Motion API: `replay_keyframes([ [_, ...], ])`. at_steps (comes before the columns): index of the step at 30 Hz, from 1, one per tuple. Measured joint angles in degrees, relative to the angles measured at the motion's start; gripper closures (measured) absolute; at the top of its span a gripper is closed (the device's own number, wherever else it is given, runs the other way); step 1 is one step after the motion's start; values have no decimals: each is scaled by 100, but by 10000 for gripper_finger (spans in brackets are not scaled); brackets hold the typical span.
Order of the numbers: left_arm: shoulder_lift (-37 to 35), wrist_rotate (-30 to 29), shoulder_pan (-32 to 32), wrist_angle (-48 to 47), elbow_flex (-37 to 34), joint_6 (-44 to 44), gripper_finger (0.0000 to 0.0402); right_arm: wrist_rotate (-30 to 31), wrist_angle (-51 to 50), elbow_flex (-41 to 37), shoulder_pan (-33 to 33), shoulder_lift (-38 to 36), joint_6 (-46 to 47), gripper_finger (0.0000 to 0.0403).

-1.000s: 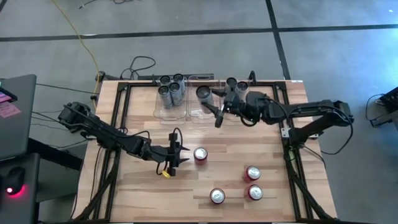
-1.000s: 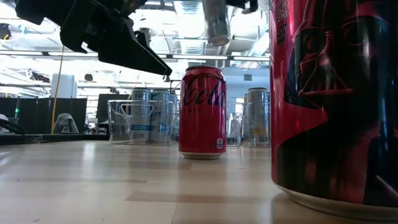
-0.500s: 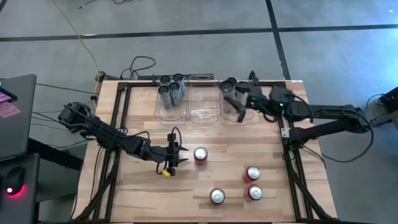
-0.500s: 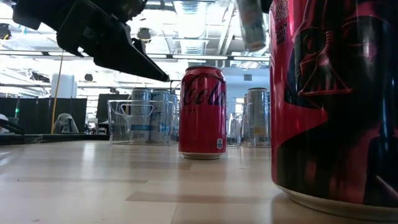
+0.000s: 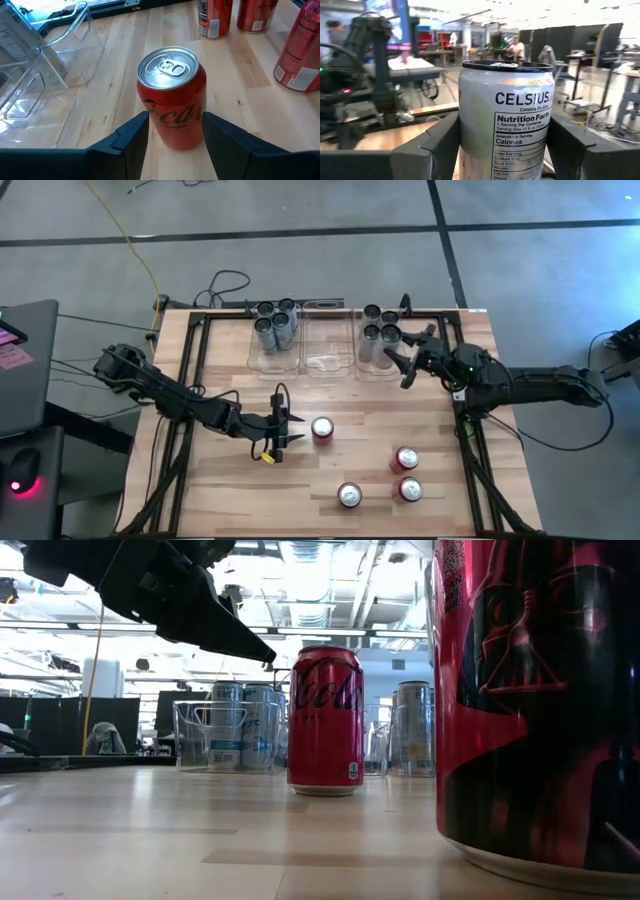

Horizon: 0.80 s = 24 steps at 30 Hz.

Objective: Sort soda cans
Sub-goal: Put the white-yellow soda can into the right transparent bin

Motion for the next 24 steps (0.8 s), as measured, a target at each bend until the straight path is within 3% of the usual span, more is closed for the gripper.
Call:
replay_keyframes([
  [7, 0, 0, 0, -65, 0, 22, 223, 249, 979, -1103, -711, -185, 143, 148],
  [14, 0, 0, 0, -52, 0, 108, 223, 104, 1801, -1866, -1345, -173, 402, 148],
  [24, 14, 0, 119, 6, 2, 178, 223, 113, 2012, -2006, -1530, 99, 620, 148],
])
